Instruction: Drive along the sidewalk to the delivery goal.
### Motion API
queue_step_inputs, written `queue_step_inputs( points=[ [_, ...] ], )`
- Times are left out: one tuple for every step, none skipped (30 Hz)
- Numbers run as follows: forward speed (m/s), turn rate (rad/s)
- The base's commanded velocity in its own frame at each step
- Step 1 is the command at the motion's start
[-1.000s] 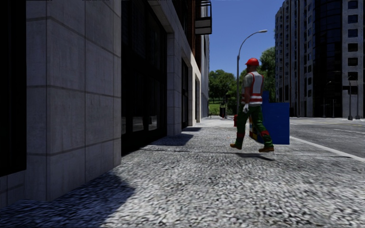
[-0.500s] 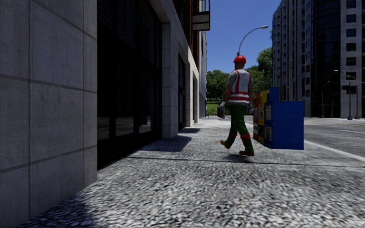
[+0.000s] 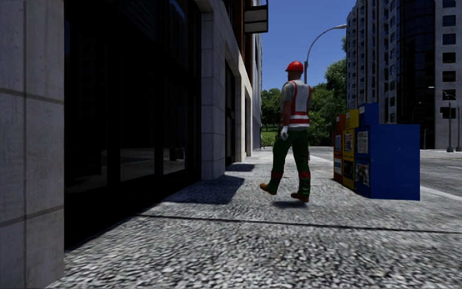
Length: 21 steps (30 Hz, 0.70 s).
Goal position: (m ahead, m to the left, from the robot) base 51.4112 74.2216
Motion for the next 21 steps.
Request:
queue_step_inputs(
  points=[
    [1.53,-0.35],
    [1.53,-0.38],
    [1.53,-0.38],
    [1.53,-0.38],
    [1.53,-0.38],
    [1.53,-0.38],
    [1.53,-0.38],
    [1.53,-0.38],
    [1.53,-0.38],
    [1.53,-0.38],
    [1.53,-0.38],
    [1.53,-0.38],
    [1.53,-0.38],
    [1.53,-0.38],
    [1.53,-0.38],
    [1.53,-0.38],
    [1.53,-0.38],
    [1.53,-0.38],
    [1.53,-0.38],
    [1.57,-0.38],
    [1.70,-0.38]
  ],
)
